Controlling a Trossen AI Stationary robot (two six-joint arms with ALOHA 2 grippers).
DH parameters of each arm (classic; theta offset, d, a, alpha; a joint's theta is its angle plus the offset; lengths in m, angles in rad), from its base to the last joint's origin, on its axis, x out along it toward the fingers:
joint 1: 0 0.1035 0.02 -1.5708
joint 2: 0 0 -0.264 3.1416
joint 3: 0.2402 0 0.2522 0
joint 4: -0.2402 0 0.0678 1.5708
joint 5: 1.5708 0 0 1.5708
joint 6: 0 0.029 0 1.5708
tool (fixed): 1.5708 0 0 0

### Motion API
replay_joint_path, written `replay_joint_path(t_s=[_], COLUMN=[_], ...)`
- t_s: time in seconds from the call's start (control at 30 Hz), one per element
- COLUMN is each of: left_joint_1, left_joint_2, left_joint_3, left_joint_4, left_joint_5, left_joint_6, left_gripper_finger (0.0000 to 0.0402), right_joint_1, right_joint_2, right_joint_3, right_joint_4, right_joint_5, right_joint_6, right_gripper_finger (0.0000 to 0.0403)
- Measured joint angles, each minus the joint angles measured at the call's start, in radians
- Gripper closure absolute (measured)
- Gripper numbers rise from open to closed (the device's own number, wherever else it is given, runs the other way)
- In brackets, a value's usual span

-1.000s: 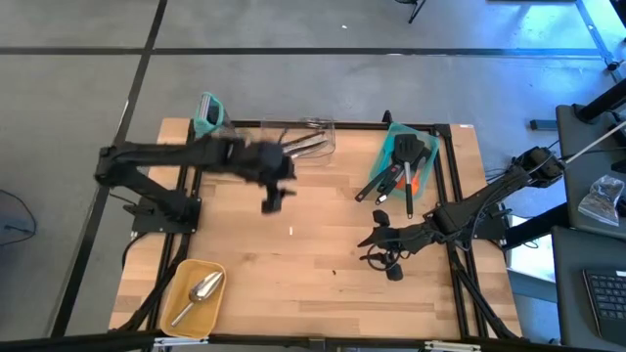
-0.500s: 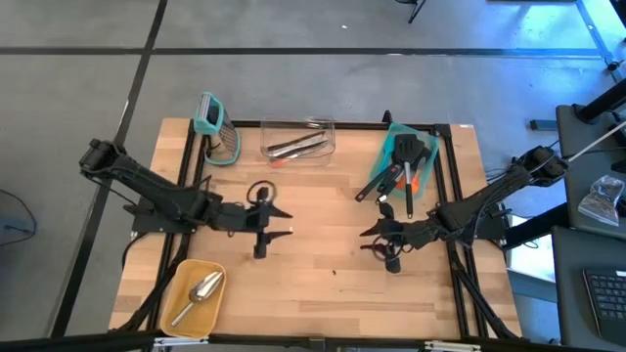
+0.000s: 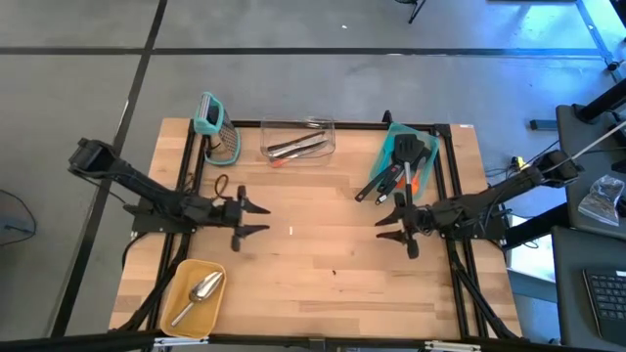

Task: Pick & Place Kitchen Items
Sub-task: Return to Home Position

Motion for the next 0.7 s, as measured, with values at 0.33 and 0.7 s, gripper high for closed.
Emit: replay_joint_path(t_s=[0.33,0.7], left_joint_1=[0.213,0.42], left_joint_2=[-0.342,-0.589], left_joint_3=[-0.107,-0.109], left_joint_4=[-0.219,-0.517], left_joint_5=[0.257,0.416], left_joint_6=[-0.002,0.018], left_gripper_finger=[0.0207,0.0208], right_joint_1=[-0.101,-0.232], right_joint_2=[-0.126,-0.249], right_joint_3=[-0.047,-0.047], right_joint_4=[-0.128,-0.321], right_joint_5=[-0.013,-0.02], right_joint_6=[-0.028,-0.045], right_gripper_finger=[0.0249,0.0249])
